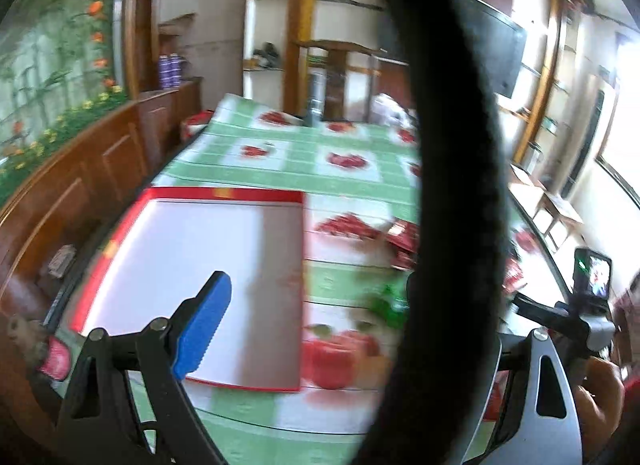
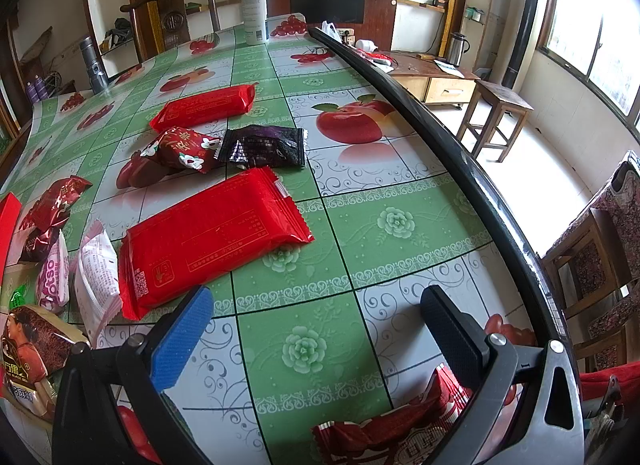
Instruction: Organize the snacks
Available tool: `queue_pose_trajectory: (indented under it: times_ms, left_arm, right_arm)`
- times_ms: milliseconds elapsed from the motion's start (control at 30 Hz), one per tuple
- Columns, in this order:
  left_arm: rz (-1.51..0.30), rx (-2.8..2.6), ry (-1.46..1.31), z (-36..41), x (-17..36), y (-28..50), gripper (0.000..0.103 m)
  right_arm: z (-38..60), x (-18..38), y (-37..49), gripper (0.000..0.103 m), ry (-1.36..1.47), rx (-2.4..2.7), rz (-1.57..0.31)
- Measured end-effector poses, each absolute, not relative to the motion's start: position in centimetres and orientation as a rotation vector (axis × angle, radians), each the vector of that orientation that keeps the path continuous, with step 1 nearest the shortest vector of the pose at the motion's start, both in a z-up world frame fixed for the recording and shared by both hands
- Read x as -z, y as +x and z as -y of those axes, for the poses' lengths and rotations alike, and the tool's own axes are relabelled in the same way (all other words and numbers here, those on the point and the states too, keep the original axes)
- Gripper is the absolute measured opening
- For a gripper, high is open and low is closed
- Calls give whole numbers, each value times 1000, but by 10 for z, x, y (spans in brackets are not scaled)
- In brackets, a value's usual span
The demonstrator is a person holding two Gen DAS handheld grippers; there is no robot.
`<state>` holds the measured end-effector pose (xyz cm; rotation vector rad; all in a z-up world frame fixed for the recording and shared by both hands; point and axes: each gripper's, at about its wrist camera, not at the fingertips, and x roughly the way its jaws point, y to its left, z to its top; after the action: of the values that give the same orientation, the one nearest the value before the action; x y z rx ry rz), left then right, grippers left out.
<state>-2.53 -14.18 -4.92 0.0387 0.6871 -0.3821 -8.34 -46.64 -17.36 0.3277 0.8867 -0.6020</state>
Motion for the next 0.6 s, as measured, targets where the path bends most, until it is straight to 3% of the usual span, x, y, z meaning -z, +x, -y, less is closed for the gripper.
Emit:
queue_pose_trajectory:
  times_ms: [400,600]
  left_arm:
    - [-675,383,103,179,47,-43,89]
    - [-672,391,125,186,52,-46,89]
  right_arm:
    - [465,173,-81,103,329,514,-931]
    - [447,143,-114,103,350,494,-830]
